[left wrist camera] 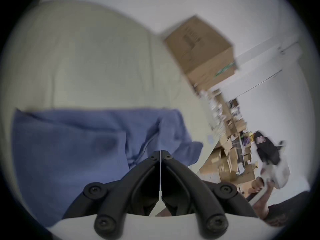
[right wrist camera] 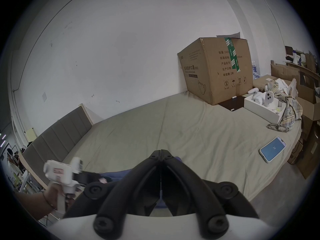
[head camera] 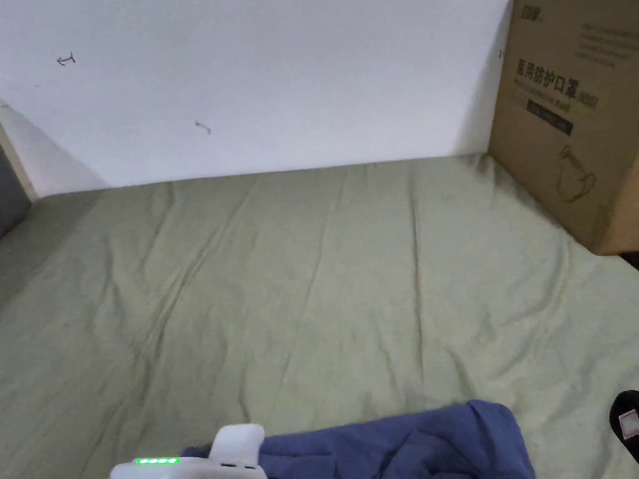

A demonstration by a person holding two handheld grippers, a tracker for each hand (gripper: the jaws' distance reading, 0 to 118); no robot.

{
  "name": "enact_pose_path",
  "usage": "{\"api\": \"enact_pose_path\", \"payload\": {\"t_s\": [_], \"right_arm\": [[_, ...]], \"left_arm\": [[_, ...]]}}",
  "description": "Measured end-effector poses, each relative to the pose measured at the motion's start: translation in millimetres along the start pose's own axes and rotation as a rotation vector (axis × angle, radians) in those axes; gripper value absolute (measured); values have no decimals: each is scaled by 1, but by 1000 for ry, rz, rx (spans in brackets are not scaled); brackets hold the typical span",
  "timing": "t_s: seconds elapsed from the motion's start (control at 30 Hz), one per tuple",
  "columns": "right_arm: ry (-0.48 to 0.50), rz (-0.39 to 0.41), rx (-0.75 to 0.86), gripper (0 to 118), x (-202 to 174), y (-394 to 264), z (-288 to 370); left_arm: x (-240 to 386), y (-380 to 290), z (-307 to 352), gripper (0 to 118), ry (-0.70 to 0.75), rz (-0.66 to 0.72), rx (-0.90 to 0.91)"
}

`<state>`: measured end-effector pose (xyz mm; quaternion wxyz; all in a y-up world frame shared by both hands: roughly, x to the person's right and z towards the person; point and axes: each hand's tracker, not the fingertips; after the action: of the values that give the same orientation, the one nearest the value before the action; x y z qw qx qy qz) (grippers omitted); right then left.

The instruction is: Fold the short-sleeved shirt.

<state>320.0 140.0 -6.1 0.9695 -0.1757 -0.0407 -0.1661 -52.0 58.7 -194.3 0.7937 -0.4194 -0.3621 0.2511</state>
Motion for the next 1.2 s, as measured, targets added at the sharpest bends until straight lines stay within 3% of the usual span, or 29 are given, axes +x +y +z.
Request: {"api": "enact_pose_path", "payload": {"t_s": [0.07, 0.13, 0.17, 0.27, 0.3, 0.47, 0.57, 0.67, 0.77, 0.87, 0.9, 0.93, 1.0, 1.03, 1.07, 1.1, 1.13, 1.2], "right_arm": [[3, 14, 9, 0, -3, 3, 1], [5, 23, 14, 0, -7, 5, 0], [8, 26, 14, 0, -9, 5, -1], [19, 42, -2, 0, -19, 5, -8], [30, 50, -11, 0, -22, 4, -12], [40, 74, -49, 0, -34, 8, -33], [36, 41, -63, 0, -36, 11, -42], [23, 39, -79, 0, -40, 10, -51], [12, 47, -88, 0, -44, 9, -55], [24, 43, -97, 0, -47, 8, -56], [28, 48, -100, 0, -48, 8, -56], [29, 53, -102, 0, -48, 7, -57], [28, 60, -103, 0, -48, 6, -56], [28, 59, -105, 0, -47, 6, -56], [28, 53, -111, 0, -47, 6, -55], [29, 47, -114, 0, -45, 6, -54], [32, 42, -115, 0, -44, 6, -52], [36, 42, -111, 0, -42, 7, -47]], "left_arm": [[-9, 14, 42, 1, 61, -63, 52], [-29, 27, 73, 2, 75, -35, 33], [-44, 31, 87, 11, 81, -1, 18], [-102, 30, 118, 105, 91, 129, -16], [-116, 26, 122, 118, 77, 160, -21], [-179, -2, 120, 118, -17, 375, 16], [-198, -15, 86, 118, -101, 414, -49], [-198, -12, 58, 118, -253, 356, 0], [-196, -7, 24, 118, -374, 462, -78], [-186, -7, 15, 118, -346, 426, -92], [-187, -8, 18, 113, -341, 433, -87], [-197, -8, 20, 95, -322, 447, -75], [-211, -15, 24, 10, -80, 486, -113], [-215, -21, 23, 10, -3, 489, -131], [-209, -21, 30, 10, -213, 545, -52], [-197, -16, 34, 10, -173, 530, -57], [-182, -10, 41, 10, -37, 403, -71], [-152, -7, 60, 10, 28, 279, -61]]}}
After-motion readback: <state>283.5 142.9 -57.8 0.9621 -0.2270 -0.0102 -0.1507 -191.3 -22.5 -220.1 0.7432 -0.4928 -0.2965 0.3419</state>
